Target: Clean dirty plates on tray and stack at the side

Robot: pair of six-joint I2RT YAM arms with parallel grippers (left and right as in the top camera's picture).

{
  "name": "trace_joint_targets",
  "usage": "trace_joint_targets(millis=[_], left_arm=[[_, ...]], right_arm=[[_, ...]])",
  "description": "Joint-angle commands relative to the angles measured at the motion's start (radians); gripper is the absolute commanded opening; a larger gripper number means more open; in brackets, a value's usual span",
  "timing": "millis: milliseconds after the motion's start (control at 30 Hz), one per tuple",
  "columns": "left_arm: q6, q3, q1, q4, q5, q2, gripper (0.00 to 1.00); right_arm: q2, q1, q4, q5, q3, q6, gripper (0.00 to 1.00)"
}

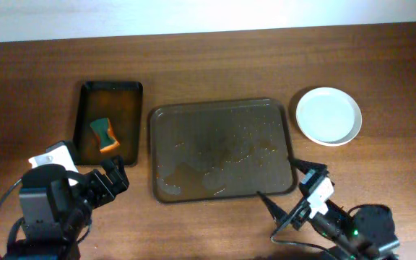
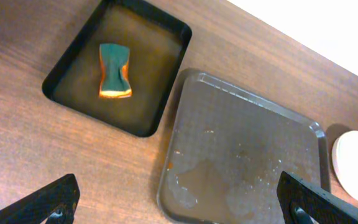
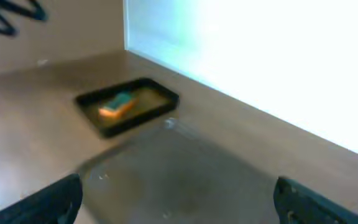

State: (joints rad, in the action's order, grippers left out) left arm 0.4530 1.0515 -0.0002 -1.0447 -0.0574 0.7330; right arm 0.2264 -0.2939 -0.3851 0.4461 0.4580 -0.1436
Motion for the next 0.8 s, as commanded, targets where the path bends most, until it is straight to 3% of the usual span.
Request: trace_joint_targets(millis=[0,133,200,333,400,467,767], left_arm=[[0.005,0.002,0.005,0.003,-0.014,-0.002,1.00],[0.005,0.002,0.005,0.003,-0.014,-0.002,1.00],[0.005,0.002,0.005,0.003,-0.014,-0.002,1.00],[0.005,0.002,0.005,0.003,-0.014,-0.002,1.00],[0.005,0.002,0.005,0.003,-0.014,-0.002,1.00],[0.005,0.002,0.005,0.003,-0.014,-0.001,1.00],[0.005,0.002,0.005,0.003,-0.014,-0.002,1.00]], right_arm=[[-0.148,0.088,0.187,0.103,-0.203,0.023,0.98],[-0.223,0.121,0.436,0.076,-0.401,0.043,0.98],[-0.223,0.132,0.493,-0.031,-0.452,0.143,0.98],[-0.223,0.132,0.446,-0.241,-0.452,0.181,0.99],[-0.223,0.132,0.316,-0.407,-0.452,0.257,0.98],[-0.223,0.131,0.303,-0.480,-0.452,0.184,0.98],[-0.223,0.131,0.305,-0.477,-0.452,0.151,0.98]])
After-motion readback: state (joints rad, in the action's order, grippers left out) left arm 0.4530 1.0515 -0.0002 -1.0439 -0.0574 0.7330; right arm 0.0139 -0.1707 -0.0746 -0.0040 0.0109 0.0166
